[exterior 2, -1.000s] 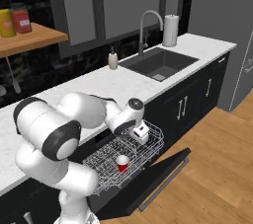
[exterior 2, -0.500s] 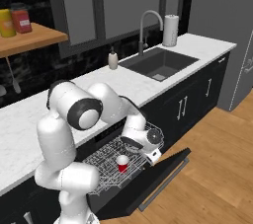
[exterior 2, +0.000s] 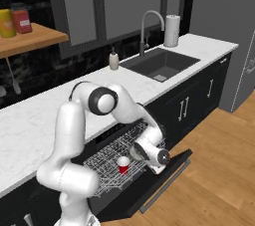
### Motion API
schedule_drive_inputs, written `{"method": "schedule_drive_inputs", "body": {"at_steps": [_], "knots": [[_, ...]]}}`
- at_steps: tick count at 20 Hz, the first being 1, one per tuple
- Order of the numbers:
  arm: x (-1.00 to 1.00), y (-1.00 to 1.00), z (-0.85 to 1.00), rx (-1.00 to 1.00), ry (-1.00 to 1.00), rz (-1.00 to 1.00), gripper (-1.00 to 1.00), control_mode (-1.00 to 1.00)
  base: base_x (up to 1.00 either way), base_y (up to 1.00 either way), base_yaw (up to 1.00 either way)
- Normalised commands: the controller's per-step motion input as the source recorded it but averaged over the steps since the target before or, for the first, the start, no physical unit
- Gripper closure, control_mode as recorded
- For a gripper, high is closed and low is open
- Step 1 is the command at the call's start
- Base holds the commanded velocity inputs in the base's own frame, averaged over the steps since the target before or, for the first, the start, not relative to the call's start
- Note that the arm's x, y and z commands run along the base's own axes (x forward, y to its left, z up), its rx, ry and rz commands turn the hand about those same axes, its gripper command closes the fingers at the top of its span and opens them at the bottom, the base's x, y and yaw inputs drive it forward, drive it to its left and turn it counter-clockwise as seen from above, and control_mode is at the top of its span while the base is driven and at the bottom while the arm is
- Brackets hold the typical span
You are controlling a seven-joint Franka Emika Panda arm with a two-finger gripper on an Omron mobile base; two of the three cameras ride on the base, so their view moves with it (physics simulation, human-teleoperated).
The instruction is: Pick up the cup and bowl from the counter, place them in the dishwasher, and close the dishwasher door.
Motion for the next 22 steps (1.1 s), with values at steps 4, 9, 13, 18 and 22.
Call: {"method": "schedule_drive_inputs", "body": {"at_steps": [4,9,13,18,22], "knots": [[0.52,0.01,0.02,0.01,0.0,0.0,1.0,-1.0,0.0,0.0,0.0],[0.57,0.38,-0.23,0.0,0.01,0.0,1.0,-1.0,0.0,0.0,0.0],[0.63,0.33,-0.19,0.0,0.01,0.0,1.0,-1.0,0.0,0.0,0.0],[0.82,0.08,-0.33,0.0,0.02,0.0,1.0,-1.0,0.0,0.0,0.0],[0.7,0.0,-0.62,0.0,0.04,0.02,1.0,-1.0,0.0,0.0,0.0]]}}
